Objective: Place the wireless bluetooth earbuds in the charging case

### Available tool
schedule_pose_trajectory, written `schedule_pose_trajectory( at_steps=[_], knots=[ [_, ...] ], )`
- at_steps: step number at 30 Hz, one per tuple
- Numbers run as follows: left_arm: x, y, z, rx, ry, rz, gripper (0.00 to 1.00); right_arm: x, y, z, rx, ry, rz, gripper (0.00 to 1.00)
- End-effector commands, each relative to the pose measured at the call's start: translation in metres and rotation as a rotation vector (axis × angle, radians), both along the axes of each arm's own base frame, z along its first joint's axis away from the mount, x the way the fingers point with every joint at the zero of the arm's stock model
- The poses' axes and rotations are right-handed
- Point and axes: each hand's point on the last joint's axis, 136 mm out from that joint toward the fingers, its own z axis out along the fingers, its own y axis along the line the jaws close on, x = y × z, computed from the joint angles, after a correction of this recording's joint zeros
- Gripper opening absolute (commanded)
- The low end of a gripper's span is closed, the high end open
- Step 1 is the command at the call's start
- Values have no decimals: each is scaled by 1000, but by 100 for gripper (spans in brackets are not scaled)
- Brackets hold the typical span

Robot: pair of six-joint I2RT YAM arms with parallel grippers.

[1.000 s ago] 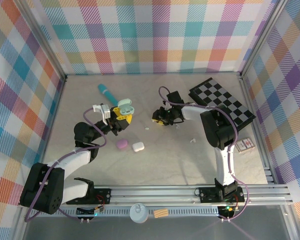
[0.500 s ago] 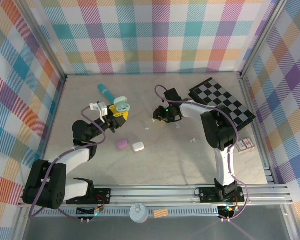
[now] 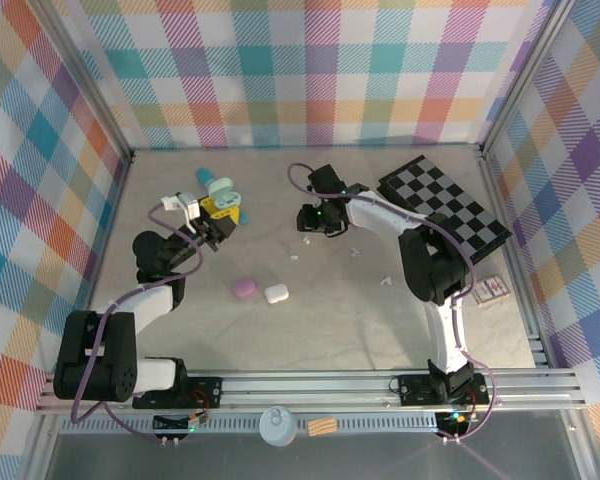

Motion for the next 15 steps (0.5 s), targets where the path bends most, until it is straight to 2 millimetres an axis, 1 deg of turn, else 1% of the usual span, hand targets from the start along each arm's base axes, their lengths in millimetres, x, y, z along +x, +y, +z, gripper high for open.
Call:
schedule_pose_trajectory(
  at_steps=[1, 7, 10, 15],
  knots=[
    [0, 10, 21, 13, -108, 33, 40, -4, -10, -18, -143, 6, 31, 39],
    [5, 27, 21, 15, -112, 91, 40, -4, -1, -21, -302, -57, 89, 39],
    [8, 35, 22, 14, -110, 113, 40, -4, 4, -24, -354, -77, 107, 39],
    [8, 41, 27, 12, -121, 126, 40, -4, 10, -32, -416, -89, 137, 38]
  ],
)
